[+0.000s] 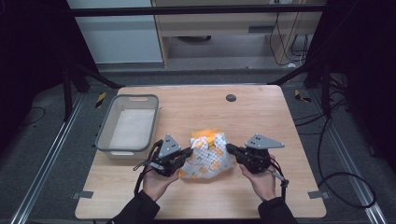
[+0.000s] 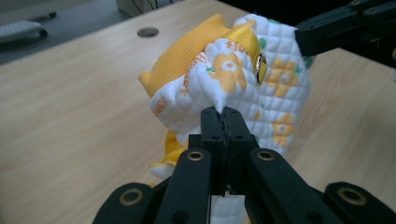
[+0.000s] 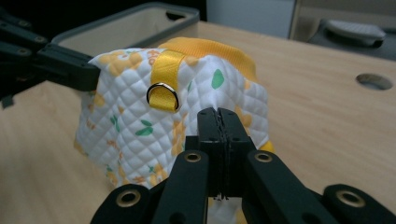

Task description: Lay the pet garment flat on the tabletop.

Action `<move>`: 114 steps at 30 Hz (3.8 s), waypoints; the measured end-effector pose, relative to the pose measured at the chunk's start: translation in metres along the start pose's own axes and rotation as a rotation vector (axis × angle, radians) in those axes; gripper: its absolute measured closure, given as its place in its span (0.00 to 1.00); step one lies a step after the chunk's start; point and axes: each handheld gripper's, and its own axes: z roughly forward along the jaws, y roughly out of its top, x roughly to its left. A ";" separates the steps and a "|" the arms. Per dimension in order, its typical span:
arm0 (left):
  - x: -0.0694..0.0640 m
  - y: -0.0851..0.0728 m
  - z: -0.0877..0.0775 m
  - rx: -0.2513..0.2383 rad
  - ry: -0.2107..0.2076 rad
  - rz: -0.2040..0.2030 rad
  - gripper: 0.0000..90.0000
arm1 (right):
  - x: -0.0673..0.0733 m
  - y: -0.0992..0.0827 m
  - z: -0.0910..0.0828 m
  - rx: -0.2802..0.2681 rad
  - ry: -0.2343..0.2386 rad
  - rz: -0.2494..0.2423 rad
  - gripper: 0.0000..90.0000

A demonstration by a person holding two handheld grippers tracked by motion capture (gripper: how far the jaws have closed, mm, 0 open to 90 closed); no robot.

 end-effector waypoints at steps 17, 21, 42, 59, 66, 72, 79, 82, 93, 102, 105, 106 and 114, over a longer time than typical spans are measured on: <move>0.036 0.046 0.021 -0.132 0.144 -0.065 0.99 | -0.015 0.043 0.030 -0.152 -0.190 -0.005 0.99; 0.056 0.045 0.041 -0.131 0.207 -0.177 0.77 | -0.027 0.044 0.056 -0.133 -0.300 -0.029 0.88; 0.046 -0.049 -0.012 0.040 0.168 -0.048 0.39 | -0.037 -0.007 -0.020 -0.016 -0.181 -0.082 0.47; 0.041 -0.088 0.017 0.184 0.134 -0.049 0.43 | -0.034 -0.068 0.015 0.187 -0.092 -0.102 0.50; 0.035 -0.092 0.031 0.203 0.105 -0.013 0.50 | -0.034 -0.078 0.036 0.281 -0.080 -0.133 0.56; 0.034 -0.095 0.040 0.240 0.070 -0.002 0.58 | -0.033 -0.076 0.040 0.273 -0.089 -0.148 0.67; 0.031 -0.097 0.046 0.275 0.049 -0.002 0.77 | -0.033 -0.077 0.042 0.316 -0.083 -0.143 0.87; 0.030 -0.096 0.044 0.275 0.061 0.020 0.86 | -0.030 -0.075 0.042 0.322 -0.072 -0.149 0.91; 0.023 -0.072 0.002 0.120 -0.047 -0.040 0.96 | -0.015 -0.051 0.008 0.213 0.034 -0.086 0.92; 0.025 -0.042 -0.019 0.074 -0.086 -0.076 0.96 | -0.011 -0.015 -0.023 0.115 0.090 -0.036 0.93; 0.035 -0.036 -0.005 0.097 -0.062 -0.109 0.96 | -0.018 -0.007 -0.009 0.136 0.052 -0.013 0.93; 0.039 -0.035 0.002 0.105 -0.046 -0.117 0.96 | -0.022 -0.006 0.000 0.152 0.029 0.003 0.93; 0.065 -0.048 0.056 0.205 0.053 -0.204 0.96 | -0.052 -0.029 0.072 0.251 -0.133 0.040 0.92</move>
